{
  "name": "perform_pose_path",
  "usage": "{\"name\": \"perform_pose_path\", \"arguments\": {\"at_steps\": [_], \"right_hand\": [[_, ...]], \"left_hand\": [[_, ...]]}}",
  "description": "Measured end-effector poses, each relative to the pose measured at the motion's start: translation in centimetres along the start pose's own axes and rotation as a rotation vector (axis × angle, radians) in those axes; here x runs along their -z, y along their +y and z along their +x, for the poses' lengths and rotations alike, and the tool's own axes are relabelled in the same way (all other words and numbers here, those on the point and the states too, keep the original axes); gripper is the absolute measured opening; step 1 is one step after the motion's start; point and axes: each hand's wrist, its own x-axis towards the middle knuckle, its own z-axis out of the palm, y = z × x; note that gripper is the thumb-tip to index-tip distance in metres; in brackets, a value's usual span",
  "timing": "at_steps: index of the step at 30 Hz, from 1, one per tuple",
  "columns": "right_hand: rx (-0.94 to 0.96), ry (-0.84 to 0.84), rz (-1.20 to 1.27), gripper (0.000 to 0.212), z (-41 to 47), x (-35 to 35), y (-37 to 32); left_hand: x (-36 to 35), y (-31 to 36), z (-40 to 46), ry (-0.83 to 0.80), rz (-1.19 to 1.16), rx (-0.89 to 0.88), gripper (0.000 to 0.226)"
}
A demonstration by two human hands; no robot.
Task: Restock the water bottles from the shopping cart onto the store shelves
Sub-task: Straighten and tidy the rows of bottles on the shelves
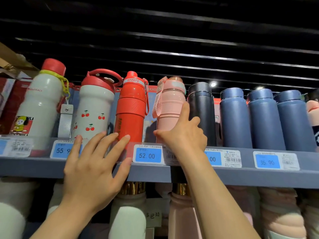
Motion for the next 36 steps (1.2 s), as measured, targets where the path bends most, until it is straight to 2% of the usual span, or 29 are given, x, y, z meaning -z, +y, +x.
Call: {"name": "perform_pose_path", "arguments": {"at_steps": [7, 16, 21, 28, 32, 36], "right_hand": [[-0.009, 0.01, 0.04, 0.114, -0.2, 0.3, -0.3], [-0.018, 0.037, -0.046, 0.117, -0.3, -0.2, -0.6], [0.076, 0.008, 0.027, 0.108, -0.7, 1.0, 0.8], [0.198, 0.146, 0.081, 0.09, -0.4, 2.7, 2.7], [0.145, 0.019, 0.091, 0.092, 0.1, 1.3, 1.3], [0.113, 0.06, 0.022, 0.091, 0.0, 0.2, 0.9]], "left_hand": [[-0.1, -0.2, -0.1, -0.04, 0.002, -0.001, 0.057], [0.1, -0.3, -0.1, -0.054, -0.005, -0.005, 0.059], [0.0, -0.3, -0.2, -0.032, 0.003, -0.016, 0.055], [-0.2, -0.4, -0.2, -0.011, 0.004, -0.019, 0.057], [-0.3, -0.4, -0.2, 0.002, -0.003, -0.028, 0.056], [-0.3, -0.4, -0.2, 0.026, -0.006, -0.033, 0.052]]}}
